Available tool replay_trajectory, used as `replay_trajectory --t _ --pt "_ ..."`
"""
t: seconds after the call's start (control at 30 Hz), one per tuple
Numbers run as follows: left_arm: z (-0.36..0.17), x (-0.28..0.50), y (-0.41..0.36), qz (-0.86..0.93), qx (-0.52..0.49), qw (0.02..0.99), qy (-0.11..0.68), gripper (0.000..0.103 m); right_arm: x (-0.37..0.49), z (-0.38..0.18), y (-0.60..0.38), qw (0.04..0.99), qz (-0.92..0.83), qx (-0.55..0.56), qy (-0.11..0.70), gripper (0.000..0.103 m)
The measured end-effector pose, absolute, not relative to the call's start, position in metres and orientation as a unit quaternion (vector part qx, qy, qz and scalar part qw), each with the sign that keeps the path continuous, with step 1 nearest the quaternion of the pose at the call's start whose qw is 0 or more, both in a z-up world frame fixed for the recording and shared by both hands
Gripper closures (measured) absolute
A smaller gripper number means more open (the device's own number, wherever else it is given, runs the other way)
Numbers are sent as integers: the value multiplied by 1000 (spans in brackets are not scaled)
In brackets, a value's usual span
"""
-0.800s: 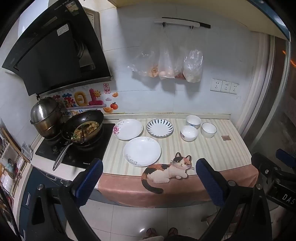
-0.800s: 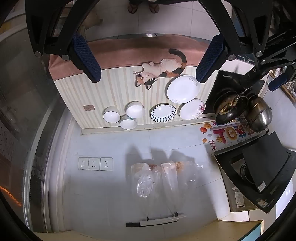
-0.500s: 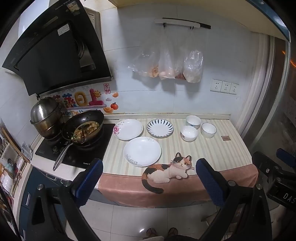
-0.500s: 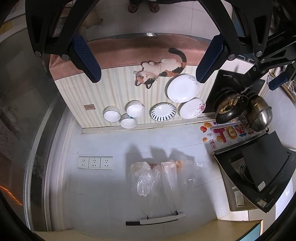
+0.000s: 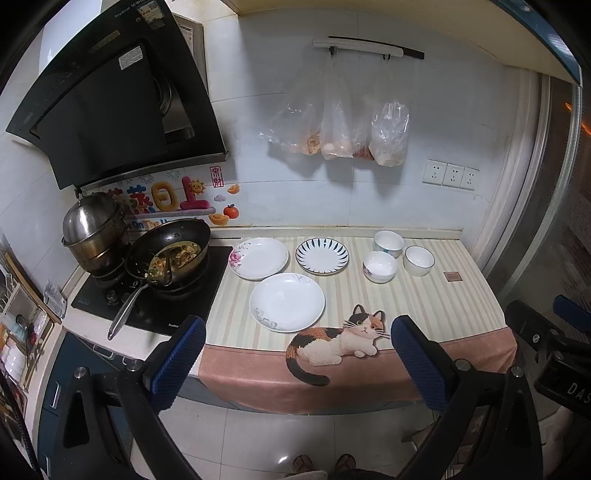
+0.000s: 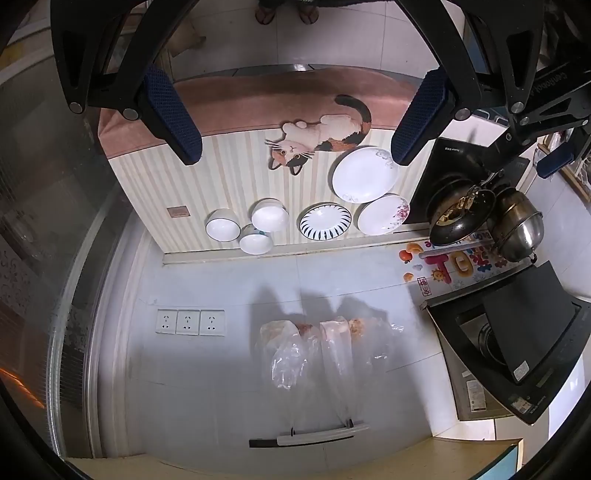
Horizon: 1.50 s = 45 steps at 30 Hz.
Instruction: Organize plates and bowls
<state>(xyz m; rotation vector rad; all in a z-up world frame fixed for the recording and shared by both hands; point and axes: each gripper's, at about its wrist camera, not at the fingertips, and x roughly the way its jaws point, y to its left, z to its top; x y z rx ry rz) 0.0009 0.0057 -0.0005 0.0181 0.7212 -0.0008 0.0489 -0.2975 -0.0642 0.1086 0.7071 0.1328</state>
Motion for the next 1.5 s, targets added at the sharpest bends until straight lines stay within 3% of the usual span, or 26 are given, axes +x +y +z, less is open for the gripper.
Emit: replay_trajectory --t 1.5 --pt "6 3 11 1 7 937 349 0 49 -46 -287 935 70 52 343 0"
